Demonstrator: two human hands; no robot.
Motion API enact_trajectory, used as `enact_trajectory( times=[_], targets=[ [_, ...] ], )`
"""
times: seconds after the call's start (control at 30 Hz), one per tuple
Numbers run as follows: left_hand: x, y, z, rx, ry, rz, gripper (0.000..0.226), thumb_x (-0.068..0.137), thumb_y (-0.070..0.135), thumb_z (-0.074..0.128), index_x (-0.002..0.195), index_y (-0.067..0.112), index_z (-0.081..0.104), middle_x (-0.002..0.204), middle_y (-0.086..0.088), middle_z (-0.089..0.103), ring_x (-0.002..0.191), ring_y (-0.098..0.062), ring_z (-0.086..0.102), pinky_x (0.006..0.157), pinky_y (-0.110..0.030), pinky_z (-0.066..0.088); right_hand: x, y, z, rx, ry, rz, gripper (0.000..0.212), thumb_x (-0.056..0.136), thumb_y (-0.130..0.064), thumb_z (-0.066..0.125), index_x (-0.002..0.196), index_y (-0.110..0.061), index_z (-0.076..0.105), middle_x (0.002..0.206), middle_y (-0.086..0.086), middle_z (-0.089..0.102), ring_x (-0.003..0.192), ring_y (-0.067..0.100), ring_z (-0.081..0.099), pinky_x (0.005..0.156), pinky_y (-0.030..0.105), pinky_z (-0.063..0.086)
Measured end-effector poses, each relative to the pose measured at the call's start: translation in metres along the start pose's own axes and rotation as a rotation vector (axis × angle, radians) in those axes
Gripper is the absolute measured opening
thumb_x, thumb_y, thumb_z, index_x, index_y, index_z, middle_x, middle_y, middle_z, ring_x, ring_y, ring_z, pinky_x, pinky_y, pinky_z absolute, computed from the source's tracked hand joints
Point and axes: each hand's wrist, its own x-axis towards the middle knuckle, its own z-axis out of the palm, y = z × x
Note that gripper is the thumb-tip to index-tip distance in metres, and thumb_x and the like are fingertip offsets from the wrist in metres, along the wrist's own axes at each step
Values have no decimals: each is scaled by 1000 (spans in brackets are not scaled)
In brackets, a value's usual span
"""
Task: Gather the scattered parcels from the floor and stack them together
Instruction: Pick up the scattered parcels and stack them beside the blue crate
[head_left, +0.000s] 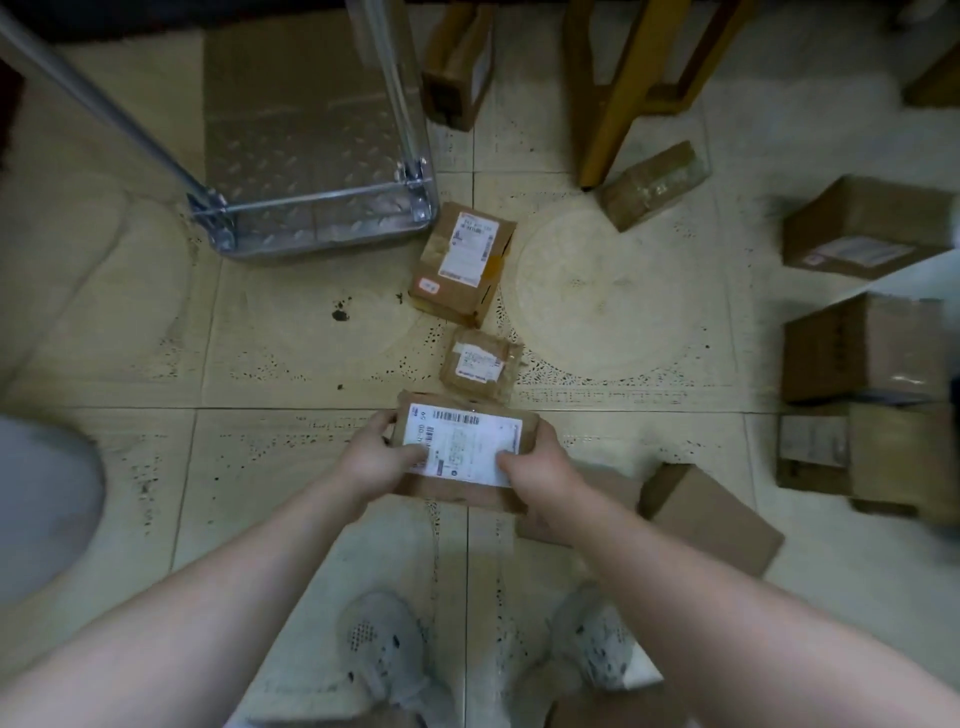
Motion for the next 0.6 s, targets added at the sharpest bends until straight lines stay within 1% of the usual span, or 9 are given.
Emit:
enact_trajectory(
  times=[0.07, 0.13, 0.2, 0.27, 0.3, 0.37, 0.43, 0.5, 0.6],
  targets=[
    [-52, 26, -18, -66, -22, 33, 69, 84, 19, 69, 143, 24, 32, 122, -2, 57, 98, -21, 61, 82, -37, 52, -56, -25, -26, 44, 31, -23, 45, 91, -19, 56, 132, -26, 37, 109, -7, 60, 90, 15, 59, 69, 27, 52],
    [-104, 57, -40, -145, -57, 96, 72, 84, 20, 70, 142, 29, 27, 135, 1, 46, 95, -9, 60, 79, -31, 54, -113, -55, -51, 81, 38, -51, 38, 93, -20, 54, 127, -27, 39, 100, -9, 60, 84, 12, 62, 57, 24, 52],
    [-158, 91, -64, -188, -69, 184, 70, 84, 22, 71, 136, 35, 26, 135, 2, 42, 89, 2, 58, 65, -18, 52, -172, -88, -76, 134, 35, -78, 35, 94, -20, 54, 127, -26, 43, 102, -5, 62, 87, 15, 65, 60, 30, 57],
    [-210, 125, -88, -226, -86, 239, 71, 82, 23, 73, 131, 40, 24, 141, -5, 41, 102, -11, 61, 73, -25, 55, -230, -121, -101, 143, 64, -147, 35, 93, -22, 56, 126, -25, 46, 106, -3, 64, 91, 17, 65, 70, 36, 58],
    [-235, 140, -99, -257, -97, 257, 70, 82, 23, 73, 128, 42, 23, 139, -7, 43, 101, -15, 64, 73, -26, 56, -257, -136, -113, 130, 86, -189, 35, 92, -24, 56, 126, -24, 48, 109, -3, 64, 93, 18, 64, 70, 36, 57],
    [-285, 169, -120, -320, -107, 306, 69, 82, 22, 73, 125, 43, 24, 129, -4, 52, 87, -10, 70, 61, -21, 55, -311, -164, -135, 138, 132, -257, 37, 91, -30, 58, 126, -20, 52, 111, -2, 64, 91, 17, 64, 62, 29, 52],
    [-329, 196, -135, -360, -136, 362, 75, 80, 22, 74, 135, 38, 25, 122, 0, 59, 85, -10, 71, 59, -24, 55, -359, -186, -154, 207, 170, -321, 38, 90, -35, 61, 125, -20, 56, 111, -3, 65, 92, 15, 65, 65, 30, 54],
    [-369, 224, -148, -403, -198, 428, 81, 79, 21, 76, 142, 34, 27, 115, 3, 65, 87, -13, 71, 59, -27, 56, -405, -201, -167, 271, 204, -379, 39, 87, -41, 62, 123, -29, 52, 112, -6, 65, 92, 13, 64, 67, 31, 54],
    [-416, 261, -163, -375, -271, 527, 75, 80, 24, 75, 141, 34, 33, 110, 3, 68, 86, -15, 72, 60, -30, 57, -464, -209, -184, 376, 207, -416, 39, 87, -48, 60, 119, -45, 38, 102, -10, 65, 87, 15, 66, 68, 37, 56]
  ],
)
